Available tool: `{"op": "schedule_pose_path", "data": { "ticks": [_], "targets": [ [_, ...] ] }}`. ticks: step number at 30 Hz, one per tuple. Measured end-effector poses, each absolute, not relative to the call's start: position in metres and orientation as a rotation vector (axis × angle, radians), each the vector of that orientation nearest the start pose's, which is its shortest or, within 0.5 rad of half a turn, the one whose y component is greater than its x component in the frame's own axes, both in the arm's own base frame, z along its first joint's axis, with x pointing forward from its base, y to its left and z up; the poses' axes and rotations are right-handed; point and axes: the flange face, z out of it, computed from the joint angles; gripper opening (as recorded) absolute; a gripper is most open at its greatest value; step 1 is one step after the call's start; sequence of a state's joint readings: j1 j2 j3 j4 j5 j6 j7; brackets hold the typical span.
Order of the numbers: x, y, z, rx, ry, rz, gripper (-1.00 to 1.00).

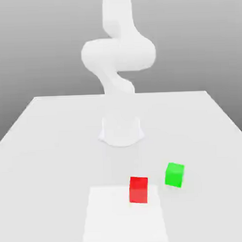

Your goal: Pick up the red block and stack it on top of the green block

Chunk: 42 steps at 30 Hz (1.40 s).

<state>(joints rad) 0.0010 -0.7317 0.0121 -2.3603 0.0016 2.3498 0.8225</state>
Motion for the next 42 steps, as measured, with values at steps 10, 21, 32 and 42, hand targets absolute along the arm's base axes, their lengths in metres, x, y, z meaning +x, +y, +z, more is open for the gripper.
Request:
{"op": "schedule_pose_path", "data": {
  "ticks": [10,21,32,42],
  "targets": [
    [0.424,0.031,0.412,-2.685,1.236,-0.468,0.0],
    [0.351,0.043,0.181,-2.816,1.388,-0.004,0.0],
    [0.348,0.043,0.146,-2.818,1.387,-0.001,-1.0],
    [0.339,0.064,0.215,-2.904,1.194,0.0,-1.0]
  ]
}}
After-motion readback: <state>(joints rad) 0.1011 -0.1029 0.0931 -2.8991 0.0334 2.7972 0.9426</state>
